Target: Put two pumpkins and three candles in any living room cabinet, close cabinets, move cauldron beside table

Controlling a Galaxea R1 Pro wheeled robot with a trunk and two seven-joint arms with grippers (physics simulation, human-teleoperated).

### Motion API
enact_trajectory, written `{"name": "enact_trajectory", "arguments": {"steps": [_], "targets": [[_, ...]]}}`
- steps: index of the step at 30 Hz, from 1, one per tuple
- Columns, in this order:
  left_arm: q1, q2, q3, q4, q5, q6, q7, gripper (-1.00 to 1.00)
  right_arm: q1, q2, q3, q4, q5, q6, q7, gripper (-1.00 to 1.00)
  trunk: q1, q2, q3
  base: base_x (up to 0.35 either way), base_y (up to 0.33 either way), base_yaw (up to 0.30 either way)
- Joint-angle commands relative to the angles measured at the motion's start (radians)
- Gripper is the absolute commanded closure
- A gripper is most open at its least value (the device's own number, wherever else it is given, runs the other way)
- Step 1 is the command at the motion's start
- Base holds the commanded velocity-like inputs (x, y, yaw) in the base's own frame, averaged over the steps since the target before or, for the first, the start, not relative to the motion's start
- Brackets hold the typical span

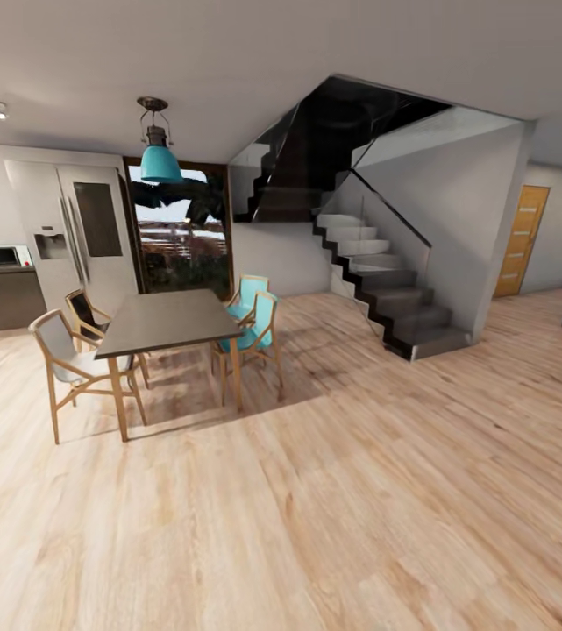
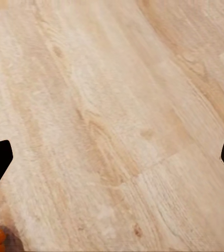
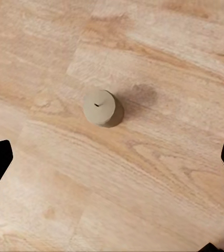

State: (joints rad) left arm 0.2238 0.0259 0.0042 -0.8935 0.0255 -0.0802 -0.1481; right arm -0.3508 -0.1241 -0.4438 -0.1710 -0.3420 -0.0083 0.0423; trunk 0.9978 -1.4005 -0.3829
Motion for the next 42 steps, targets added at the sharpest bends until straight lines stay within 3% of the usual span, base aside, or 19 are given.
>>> {"name": "enact_trajectory", "arguments": {"steps": [1,11,16,19,20,21,23,25,35,42], "targets": [[0.000,0.000,0.000,-0.001,0.002,-0.001,-0.004,-1.00,0.000,0.000,0.000,0.001,-0.010,-0.001,0.005,-1.00,0.000,0.000,-0.001,0.239,-0.218,0.000],[0.000,0.000,0.000,0.001,0.002,-0.001,-0.004,-1.00,-0.001,0.003,0.001,0.000,-0.011,0.001,0.002,-1.00,0.000,0.000,-0.001,0.244,-0.225,0.000],[-0.001,0.000,0.000,0.001,0.003,-0.001,-0.004,-1.00,-0.011,0.006,0.004,0.002,-0.008,0.024,-0.050,-1.00,0.000,0.000,-0.001,0.189,-0.172,0.000],[0.000,0.000,0.000,0.000,0.003,-0.001,-0.005,-1.00,-0.061,0.039,0.054,0.003,-0.002,0.076,-0.192,-1.00,0.000,0.000,-0.001,0.058,-0.050,0.000],[0.000,0.000,0.000,0.000,0.004,-0.001,-0.005,-1.00,-0.087,0.054,0.101,0.003,0.007,0.100,-0.249,-1.00,0.000,0.000,-0.001,0.026,-0.023,0.000],[0.000,0.000,0.000,0.001,0.004,-0.001,-0.005,-1.00,-0.100,0.063,0.128,0.002,0.012,0.111,-0.273,-1.00,0.000,0.000,-0.001,0.021,-0.018,0.000],[0.000,0.000,0.000,0.001,0.004,-0.001,-0.005,-1.00,-0.136,0.105,0.209,0.001,0.024,0.144,-0.338,-1.00,0.000,0.000,-0.001,0.011,-0.010,0.000],[-0.001,0.000,0.000,0.001,0.004,-0.001,-0.004,-1.00,-0.149,0.126,0.241,0.002,0.029,0.156,-0.360,-1.00,0.000,0.000,-0.001,0.006,-0.005,0.000],[0.000,0.000,0.000,0.001,0.004,-0.001,-0.004,-1.00,-0.163,0.161,0.282,0.012,0.035,0.160,-0.371,-1.00,0.000,0.000,-0.001,0.052,0.077,0.000],[-0.001,0.000,0.000,0.002,0.004,-0.001,-0.004,-1.00,-0.163,0.180,0.346,0.018,0.034,0.156,-0.371,-1.00,0.000,0.000,-0.001,0.032,0.009,0.000]]}}
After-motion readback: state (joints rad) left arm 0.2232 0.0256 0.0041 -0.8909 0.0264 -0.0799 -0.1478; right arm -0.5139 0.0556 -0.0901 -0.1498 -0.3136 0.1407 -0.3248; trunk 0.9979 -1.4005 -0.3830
